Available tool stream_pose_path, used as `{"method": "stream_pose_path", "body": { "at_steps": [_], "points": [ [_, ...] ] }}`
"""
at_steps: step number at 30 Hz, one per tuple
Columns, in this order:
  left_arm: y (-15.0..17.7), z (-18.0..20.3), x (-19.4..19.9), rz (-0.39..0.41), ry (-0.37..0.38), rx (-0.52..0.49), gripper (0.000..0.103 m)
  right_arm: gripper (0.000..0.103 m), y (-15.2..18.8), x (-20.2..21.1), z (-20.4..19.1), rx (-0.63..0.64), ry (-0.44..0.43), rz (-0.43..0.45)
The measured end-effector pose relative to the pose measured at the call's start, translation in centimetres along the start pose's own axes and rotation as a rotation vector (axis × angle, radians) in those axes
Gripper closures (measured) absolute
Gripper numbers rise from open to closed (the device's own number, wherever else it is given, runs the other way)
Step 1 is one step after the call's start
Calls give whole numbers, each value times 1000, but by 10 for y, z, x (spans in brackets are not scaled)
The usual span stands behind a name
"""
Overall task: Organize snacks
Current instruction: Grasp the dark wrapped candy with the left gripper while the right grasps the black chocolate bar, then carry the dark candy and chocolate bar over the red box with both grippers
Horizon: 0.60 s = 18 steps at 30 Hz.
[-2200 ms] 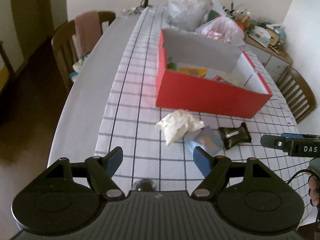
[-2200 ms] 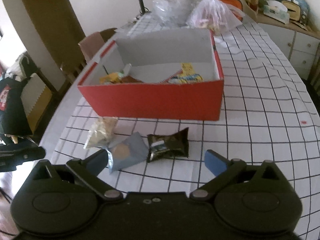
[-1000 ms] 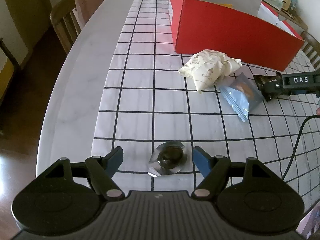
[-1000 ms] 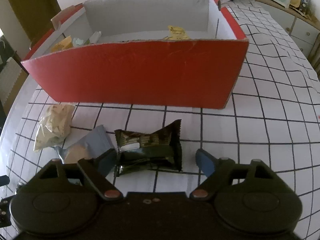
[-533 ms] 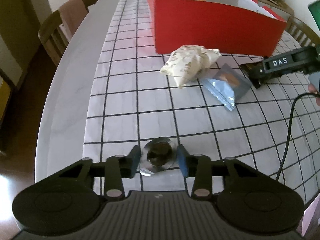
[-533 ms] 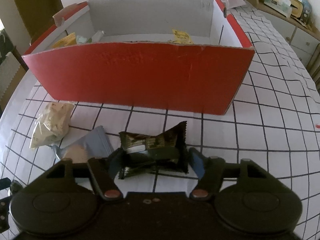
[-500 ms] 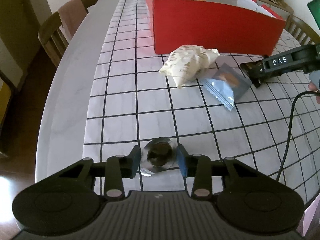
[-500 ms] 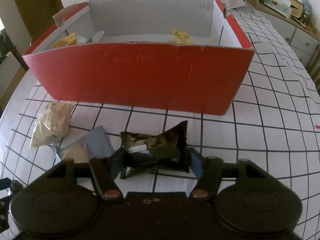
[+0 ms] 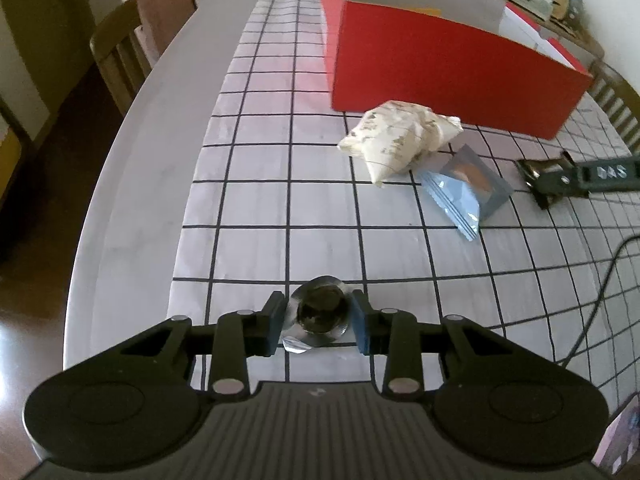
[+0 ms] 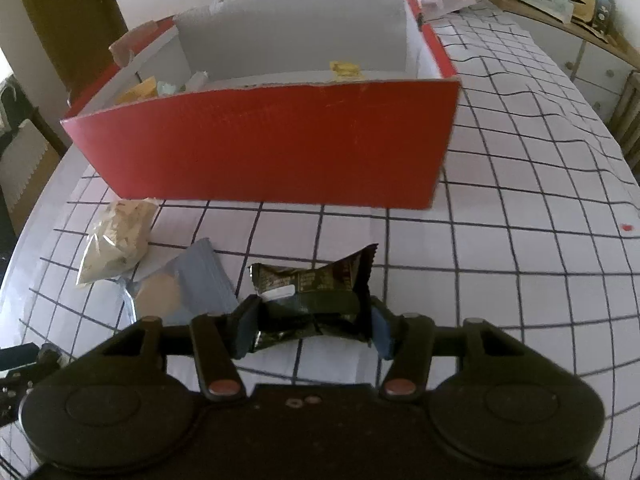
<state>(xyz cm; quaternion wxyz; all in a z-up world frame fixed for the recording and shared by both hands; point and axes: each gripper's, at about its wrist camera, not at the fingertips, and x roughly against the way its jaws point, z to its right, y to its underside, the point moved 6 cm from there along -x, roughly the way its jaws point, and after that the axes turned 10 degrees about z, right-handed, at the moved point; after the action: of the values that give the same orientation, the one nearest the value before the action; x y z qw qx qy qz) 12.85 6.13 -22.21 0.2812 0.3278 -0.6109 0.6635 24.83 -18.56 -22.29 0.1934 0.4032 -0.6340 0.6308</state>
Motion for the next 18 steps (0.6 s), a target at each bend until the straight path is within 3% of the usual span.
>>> {"method": "stream_pose_path", "body": {
  "at_steps": [18],
  "points": [
    [-9, -2, 23, 23, 19, 95, 69, 49, 9, 55, -5, -41, -65, 39]
  ]
}}
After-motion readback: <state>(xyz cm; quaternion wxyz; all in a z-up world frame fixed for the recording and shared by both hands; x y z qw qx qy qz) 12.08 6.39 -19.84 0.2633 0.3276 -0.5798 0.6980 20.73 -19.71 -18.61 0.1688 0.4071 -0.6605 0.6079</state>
